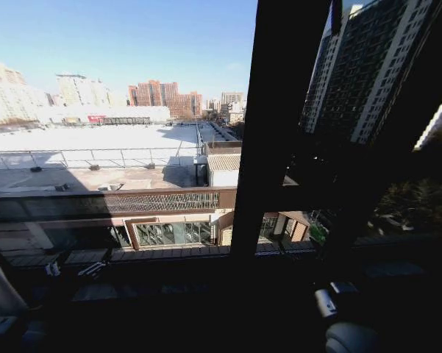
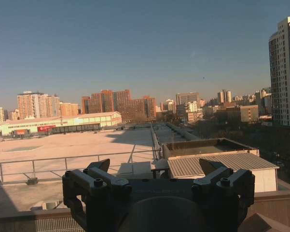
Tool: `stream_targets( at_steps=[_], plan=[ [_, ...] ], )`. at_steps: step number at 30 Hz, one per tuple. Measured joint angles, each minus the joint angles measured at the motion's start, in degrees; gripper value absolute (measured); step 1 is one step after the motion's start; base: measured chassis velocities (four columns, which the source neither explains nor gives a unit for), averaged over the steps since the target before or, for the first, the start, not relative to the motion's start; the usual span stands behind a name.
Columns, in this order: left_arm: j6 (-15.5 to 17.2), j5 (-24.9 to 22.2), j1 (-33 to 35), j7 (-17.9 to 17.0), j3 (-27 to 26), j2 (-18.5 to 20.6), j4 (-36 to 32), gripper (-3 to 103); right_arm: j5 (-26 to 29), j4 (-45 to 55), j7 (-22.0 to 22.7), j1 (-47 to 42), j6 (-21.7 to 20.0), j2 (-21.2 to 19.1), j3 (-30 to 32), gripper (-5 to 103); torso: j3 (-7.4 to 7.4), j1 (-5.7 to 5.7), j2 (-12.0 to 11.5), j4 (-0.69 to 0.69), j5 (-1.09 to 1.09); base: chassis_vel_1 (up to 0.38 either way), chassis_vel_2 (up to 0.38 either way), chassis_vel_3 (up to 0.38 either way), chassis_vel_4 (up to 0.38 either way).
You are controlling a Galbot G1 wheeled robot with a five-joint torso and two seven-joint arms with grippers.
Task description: Open the curtains by pulling them apart, changing their state from closed to fully open.
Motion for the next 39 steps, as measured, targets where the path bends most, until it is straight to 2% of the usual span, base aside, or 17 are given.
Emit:
stream_targets(
  at_steps=[21, 29, 39],
  plan=[
    [-0.41, 2.65, -0.16, 0.04, 2.32, -1.56, 0.02, 100, 0.78, -1.22, 1.28, 1.64, -0.5, -0.29, -0.19, 100, 0.0, 0.0, 0.0, 0.0, 0.0, -0.269, -0.443, 0.26, 0.436],
    [-0.55, 2.93, 0.01, 0.08, 2.42, -2.09, 0.04, 100, 0.79, -1.18, 1.54, 1.42, -0.65, -0.14, -0.2, 100, 0.0, 0.0, 0.0, 0.01, -0.01, -0.092, -0.401, 0.101, 0.424],
    [-0.92, 3.06, 0.24, 0.08, 2.26, -2.56, 0.08, 100, 0.81, -0.79, 1.97, 1.42, -0.73, -0.62, -0.16, 100, -0.01, 0.0, 0.0, 0.0, -0.02, 0.051, -0.345, -0.071, 0.341]
  ],
)
